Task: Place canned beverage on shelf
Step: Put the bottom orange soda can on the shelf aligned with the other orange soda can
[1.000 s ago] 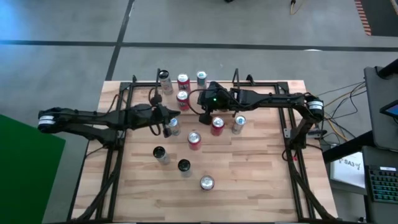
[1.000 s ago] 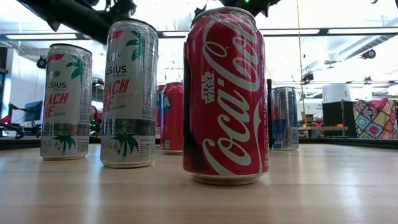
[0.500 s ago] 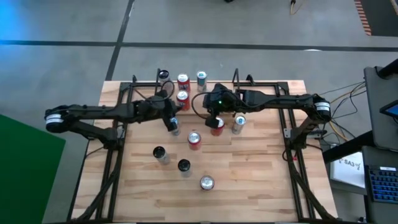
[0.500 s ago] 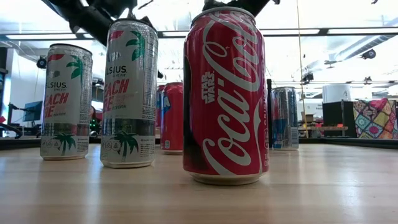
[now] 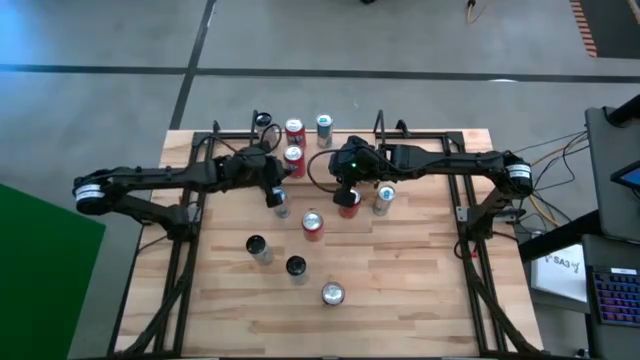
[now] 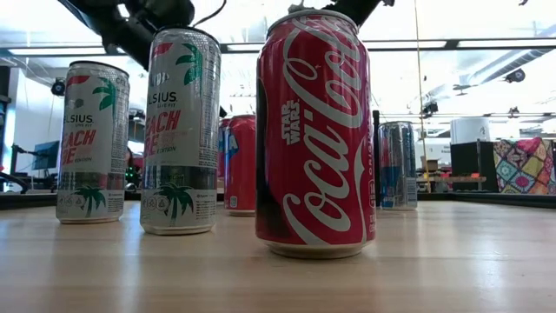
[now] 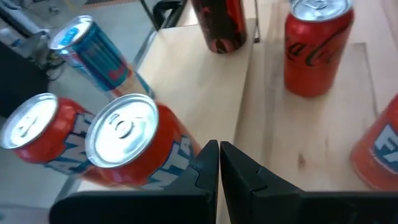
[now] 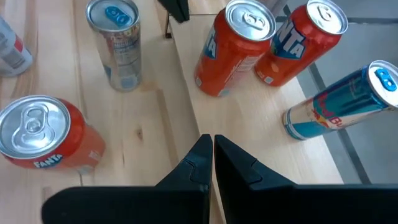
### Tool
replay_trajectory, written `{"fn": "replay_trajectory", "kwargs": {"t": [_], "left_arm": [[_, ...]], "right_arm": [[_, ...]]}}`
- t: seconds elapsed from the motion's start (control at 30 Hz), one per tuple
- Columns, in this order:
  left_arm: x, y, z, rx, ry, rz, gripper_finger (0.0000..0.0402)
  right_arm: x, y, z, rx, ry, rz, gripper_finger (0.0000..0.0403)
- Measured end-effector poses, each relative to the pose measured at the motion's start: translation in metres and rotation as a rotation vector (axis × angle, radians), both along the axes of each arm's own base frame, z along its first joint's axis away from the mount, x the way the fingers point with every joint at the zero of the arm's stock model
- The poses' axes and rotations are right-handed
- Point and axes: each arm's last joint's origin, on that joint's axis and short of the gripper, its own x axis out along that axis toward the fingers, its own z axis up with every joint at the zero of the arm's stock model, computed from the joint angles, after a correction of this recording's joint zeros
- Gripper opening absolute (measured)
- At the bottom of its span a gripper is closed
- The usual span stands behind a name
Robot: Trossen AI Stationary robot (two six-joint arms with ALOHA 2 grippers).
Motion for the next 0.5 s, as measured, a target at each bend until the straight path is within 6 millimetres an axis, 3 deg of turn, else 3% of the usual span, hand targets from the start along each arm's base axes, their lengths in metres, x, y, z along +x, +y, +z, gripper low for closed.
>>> {"fn": "replay_trajectory", "kwargs": {"t": [0.2, 0.5], "left_arm": [[0.005, 0.018, -0.011, -0.019, 0.005, 0.037, 0.0000], [0.008, 0.029, -0.015, -0.009, -0.011, 0.070, 0.0000]], "right_arm": [[0.002, 0.000, 0.002, -0.005, -0.022, 0.000, 0.0009], [0.002, 0.000, 0.002, -0.003, -0.029, -0.002, 0.0009]]}}
